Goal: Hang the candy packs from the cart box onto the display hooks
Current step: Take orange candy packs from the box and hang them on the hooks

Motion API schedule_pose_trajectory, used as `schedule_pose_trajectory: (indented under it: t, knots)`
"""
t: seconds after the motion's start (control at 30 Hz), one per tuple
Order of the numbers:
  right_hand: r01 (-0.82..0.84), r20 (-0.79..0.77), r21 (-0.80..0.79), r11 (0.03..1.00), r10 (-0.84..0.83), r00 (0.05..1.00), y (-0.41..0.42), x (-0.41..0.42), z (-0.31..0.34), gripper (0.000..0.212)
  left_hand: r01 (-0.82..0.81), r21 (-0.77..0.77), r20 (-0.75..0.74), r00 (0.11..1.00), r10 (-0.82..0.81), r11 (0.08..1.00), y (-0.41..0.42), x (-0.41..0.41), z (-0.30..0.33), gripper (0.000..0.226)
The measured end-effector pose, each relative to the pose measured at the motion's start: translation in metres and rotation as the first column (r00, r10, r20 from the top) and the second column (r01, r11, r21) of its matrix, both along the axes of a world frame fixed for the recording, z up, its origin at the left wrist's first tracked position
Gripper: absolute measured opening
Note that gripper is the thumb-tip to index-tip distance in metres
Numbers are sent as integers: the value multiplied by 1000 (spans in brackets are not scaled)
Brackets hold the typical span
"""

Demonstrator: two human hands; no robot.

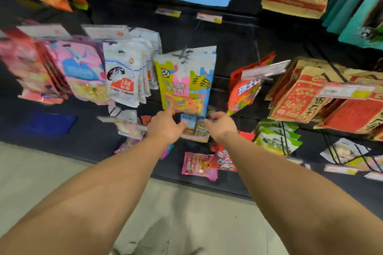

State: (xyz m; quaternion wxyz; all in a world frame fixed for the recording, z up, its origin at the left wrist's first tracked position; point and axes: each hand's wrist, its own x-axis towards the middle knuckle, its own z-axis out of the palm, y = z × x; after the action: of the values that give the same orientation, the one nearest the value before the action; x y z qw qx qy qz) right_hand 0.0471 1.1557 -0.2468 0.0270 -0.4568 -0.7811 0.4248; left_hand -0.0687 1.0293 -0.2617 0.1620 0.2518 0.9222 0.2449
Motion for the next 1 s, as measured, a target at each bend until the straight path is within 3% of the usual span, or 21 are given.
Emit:
schedule_pose_trajectory:
  t: [0.17, 0.27, 0.4, 0.7, 1.0]
  knots:
    - [-460, 177, 271, 846, 426, 887, -102, -97, 16, 61, -69, -208, -126, 991, 44, 976, -111, -68, 11, 65]
    - [-606, 270, 391, 693, 543, 795, -186, -163, 21, 55, -160, -264, -198, 974, 109, 951, -203, -117, 20, 70]
    - [-734, 311, 421, 532, 676, 668, -315, -248, 34, 63, -301, -325, -249, 942, 226, 896, -336, -181, 39, 74]
    - [-826, 230, 500, 260, 879, 417, -575, -391, 74, 59, -591, -315, -322, 803, 502, 743, -594, -267, 83, 75]
    - [-856, 208, 511, 78, 955, 212, -740, -513, 72, 54, -779, -273, -350, 627, 696, 565, -745, -350, 85, 71]
